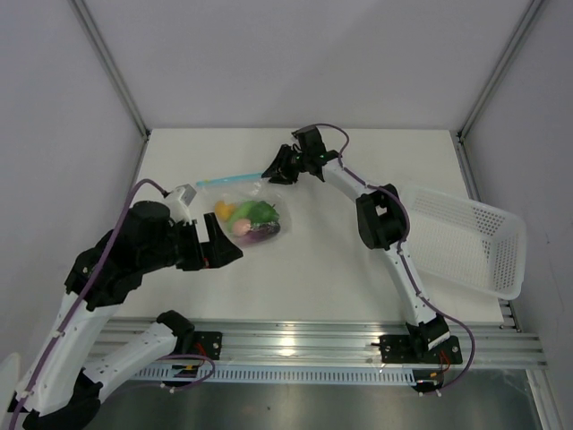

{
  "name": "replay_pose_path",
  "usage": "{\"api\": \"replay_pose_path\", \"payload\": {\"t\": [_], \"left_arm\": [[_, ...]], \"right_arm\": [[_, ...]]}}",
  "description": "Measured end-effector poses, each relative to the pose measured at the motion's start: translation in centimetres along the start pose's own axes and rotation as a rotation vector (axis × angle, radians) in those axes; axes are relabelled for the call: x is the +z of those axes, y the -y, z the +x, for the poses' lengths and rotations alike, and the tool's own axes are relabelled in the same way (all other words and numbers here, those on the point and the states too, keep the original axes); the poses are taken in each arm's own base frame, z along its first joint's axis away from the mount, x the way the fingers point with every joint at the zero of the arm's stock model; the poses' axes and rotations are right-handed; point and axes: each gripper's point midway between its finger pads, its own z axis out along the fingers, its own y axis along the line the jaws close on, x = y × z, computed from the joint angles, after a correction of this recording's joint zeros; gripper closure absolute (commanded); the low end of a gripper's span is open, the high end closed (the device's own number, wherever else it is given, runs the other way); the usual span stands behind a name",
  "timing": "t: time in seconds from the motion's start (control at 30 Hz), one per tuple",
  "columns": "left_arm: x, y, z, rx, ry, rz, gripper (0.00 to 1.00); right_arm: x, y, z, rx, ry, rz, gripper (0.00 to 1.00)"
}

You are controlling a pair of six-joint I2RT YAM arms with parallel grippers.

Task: Place the food in the zip-top bag and seal the zipper
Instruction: Place the zipper food storage bag at the center of the board.

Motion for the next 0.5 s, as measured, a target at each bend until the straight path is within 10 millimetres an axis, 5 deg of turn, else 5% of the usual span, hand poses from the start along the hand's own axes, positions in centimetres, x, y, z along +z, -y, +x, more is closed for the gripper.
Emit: {"api": "replay_pose_path", "payload": {"t": [0.17, 0.3, 0.5], "left_arm": [[1.1, 0.6, 0.5, -0.036, -0.017, 0.047, 0.01], [2.2, 0.4, 0.6, -0.048, -0.034, 0.042, 0.00], [4.2, -0.4, 1.2, -0.074, -0.059, 0.020, 0.01]], "right_arm": [[0.1, 0.5, 0.1, -0.049, 0.003, 0.019, 0.38], [-0.1, 1.0, 0.2, -0.086, -0.003, 0.035, 0.05], [-1.8, 0.9, -0.2, -0.172, -0.003, 0.075, 0.01]]}}
